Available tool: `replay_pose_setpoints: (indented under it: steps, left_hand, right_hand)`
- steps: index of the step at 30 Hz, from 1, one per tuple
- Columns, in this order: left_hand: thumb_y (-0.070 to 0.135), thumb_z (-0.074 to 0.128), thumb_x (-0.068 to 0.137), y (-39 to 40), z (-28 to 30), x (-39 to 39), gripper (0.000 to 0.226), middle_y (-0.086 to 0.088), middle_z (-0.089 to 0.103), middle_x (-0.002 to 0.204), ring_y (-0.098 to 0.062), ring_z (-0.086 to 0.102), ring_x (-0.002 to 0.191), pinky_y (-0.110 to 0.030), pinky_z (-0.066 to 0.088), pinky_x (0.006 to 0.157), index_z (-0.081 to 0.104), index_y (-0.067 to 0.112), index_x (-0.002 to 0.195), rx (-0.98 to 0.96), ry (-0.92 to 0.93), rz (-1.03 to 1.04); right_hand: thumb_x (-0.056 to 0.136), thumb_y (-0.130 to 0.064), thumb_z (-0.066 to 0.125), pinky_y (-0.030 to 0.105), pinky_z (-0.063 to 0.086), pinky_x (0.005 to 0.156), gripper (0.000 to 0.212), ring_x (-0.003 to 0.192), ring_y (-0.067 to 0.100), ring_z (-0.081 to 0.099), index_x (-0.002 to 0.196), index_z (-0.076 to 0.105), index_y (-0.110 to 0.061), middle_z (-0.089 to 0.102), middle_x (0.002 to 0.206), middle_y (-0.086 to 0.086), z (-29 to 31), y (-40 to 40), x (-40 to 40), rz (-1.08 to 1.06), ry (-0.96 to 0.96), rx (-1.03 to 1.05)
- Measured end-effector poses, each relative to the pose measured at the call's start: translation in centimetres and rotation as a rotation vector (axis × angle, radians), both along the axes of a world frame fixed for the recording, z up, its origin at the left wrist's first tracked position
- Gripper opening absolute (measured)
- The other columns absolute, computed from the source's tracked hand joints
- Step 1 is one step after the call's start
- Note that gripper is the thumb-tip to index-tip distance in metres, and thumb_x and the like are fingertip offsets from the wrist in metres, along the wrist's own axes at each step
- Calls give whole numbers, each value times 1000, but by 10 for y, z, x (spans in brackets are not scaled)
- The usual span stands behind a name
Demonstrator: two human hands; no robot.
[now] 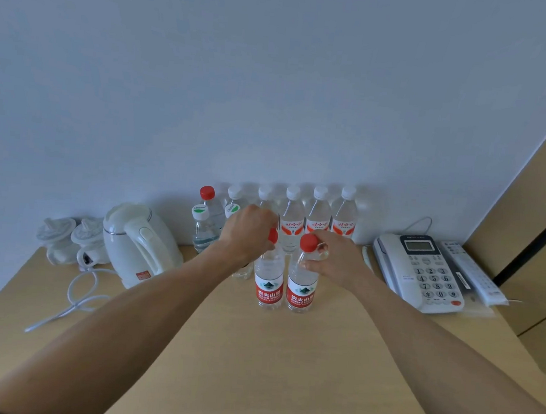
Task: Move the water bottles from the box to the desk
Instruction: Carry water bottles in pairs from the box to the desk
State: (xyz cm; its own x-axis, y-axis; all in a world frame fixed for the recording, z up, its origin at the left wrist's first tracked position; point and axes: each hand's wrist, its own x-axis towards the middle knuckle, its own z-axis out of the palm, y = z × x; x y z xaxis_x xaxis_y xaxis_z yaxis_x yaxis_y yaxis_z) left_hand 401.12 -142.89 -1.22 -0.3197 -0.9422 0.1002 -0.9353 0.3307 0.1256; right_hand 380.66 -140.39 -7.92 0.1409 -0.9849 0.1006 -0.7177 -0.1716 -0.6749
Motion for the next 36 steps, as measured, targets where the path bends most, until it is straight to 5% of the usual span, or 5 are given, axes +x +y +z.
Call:
replay_pose_setpoints:
  steps: [8,13,20,36]
  left_hand:
    - [26,83,81,-22,4,2,39,-10,69,108,-30,66,100,-43,57,85,69,14,115,-1,-41,4]
    - [22,82,82,-38,5,3,33,-7,68,108,-28,65,99,-33,45,72,70,16,113,-12,-42,9]
    - [22,81,83,-52,3,4,34,-8,68,108,-28,65,98,-36,51,78,70,15,115,-42,-66,6]
    - [28,83,82,-62,3,4,40,-6,68,112,-25,64,101,-36,55,85,68,17,117,12,-14,30]
  right_hand:
    - [75,-27,85,19,37,75,44,92,7,56,113,61,-27,62,102,-12,-2,3,2,-31,-15,2]
    - [77,-28,84,24,39,82,49,95,7,56,120,62,-25,63,107,-11,-4,3,3,-39,-25,10]
    - [78,-27,83,9,33,71,41,90,1,54,110,59,-31,60,100,-15,-6,5,2,-47,-47,0]
    - [78,-27,83,3,29,67,45,91,6,54,118,63,-21,60,102,-12,0,-1,5,-61,-27,-11]
